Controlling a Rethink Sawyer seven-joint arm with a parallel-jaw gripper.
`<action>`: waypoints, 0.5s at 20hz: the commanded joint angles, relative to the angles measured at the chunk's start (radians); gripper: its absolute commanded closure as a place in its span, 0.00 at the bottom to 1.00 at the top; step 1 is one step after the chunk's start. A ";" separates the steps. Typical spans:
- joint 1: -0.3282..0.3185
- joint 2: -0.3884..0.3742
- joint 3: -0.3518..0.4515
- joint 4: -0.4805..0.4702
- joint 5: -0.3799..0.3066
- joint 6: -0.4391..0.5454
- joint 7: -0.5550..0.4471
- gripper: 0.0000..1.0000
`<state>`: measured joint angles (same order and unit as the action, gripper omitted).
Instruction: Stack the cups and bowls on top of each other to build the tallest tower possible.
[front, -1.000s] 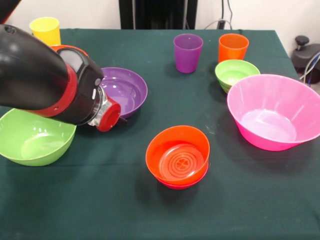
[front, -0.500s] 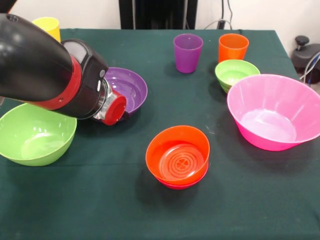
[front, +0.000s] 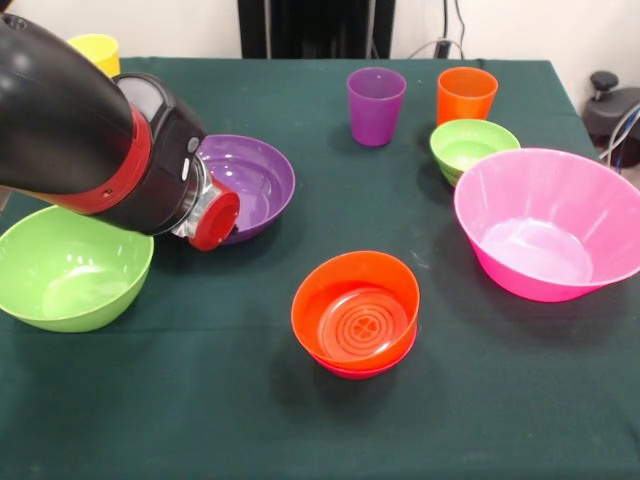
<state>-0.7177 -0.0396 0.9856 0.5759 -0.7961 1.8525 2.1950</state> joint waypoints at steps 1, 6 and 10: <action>0.076 0.032 -0.045 -0.079 -0.036 -0.021 -0.122 1.00; 0.089 0.032 -0.046 -0.087 -0.022 -0.017 -0.113 1.00; 0.093 0.027 -0.055 -0.078 -0.010 -0.027 -0.106 1.00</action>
<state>-0.6647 -0.0389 0.9835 0.5184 -0.7953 1.8523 2.1950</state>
